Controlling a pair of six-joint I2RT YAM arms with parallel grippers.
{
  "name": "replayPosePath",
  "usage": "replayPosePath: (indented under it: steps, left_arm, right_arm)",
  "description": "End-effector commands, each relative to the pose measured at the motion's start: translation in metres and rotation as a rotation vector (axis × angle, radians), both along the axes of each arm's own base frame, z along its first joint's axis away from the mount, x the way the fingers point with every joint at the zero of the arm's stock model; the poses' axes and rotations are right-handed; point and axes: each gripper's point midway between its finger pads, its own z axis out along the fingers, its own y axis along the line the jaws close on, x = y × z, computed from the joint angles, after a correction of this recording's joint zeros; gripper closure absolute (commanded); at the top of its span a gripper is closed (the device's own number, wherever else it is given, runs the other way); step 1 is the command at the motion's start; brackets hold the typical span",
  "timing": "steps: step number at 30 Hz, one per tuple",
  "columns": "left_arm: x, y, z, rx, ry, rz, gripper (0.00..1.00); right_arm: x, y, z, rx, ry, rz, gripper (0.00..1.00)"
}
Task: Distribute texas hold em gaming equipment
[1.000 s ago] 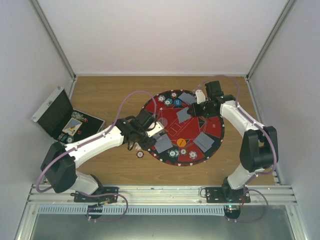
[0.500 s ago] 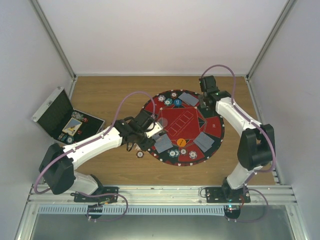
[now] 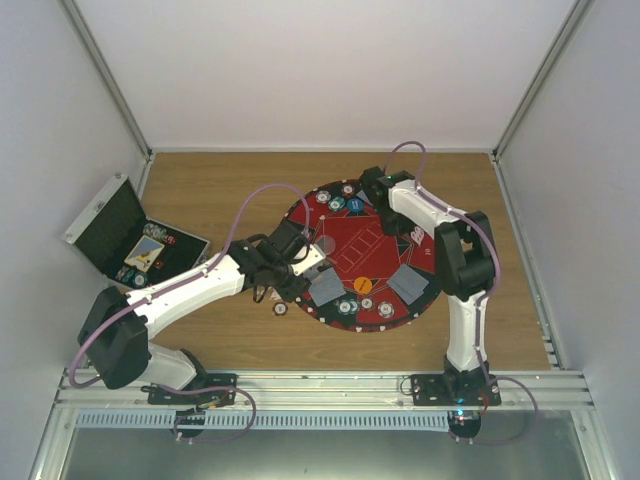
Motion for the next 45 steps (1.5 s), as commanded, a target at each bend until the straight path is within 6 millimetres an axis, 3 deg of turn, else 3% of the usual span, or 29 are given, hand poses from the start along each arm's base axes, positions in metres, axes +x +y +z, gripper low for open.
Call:
replayPosePath:
  steps: [1,11,20,32,45]
  left_arm:
    - [0.005,-0.002,0.006,-0.036,-0.031,0.004,0.46]
    - [0.008,-0.001,0.005,-0.035,-0.030,0.010,0.46]
    - [0.010,0.001,0.004,-0.027,-0.030,0.017,0.46]
    - [0.005,0.002,0.005,-0.037,-0.012,0.013,0.46]
    - [-0.002,0.001,0.006,-0.072,-0.012,-0.004,0.46]
  right_arm:
    - [-0.014,0.010,-0.013,0.045,0.052,-0.095,1.00]
    - [0.004,0.054,-0.036,0.292,0.041,-0.131,0.99]
    - [0.014,0.082,-0.047,0.436,0.041,-0.173,1.00]
    - [-0.022,0.123,-0.050,0.684,0.142,-0.359,0.99]
    - [-0.036,0.162,-0.044,0.848,0.175,-0.561,0.99]
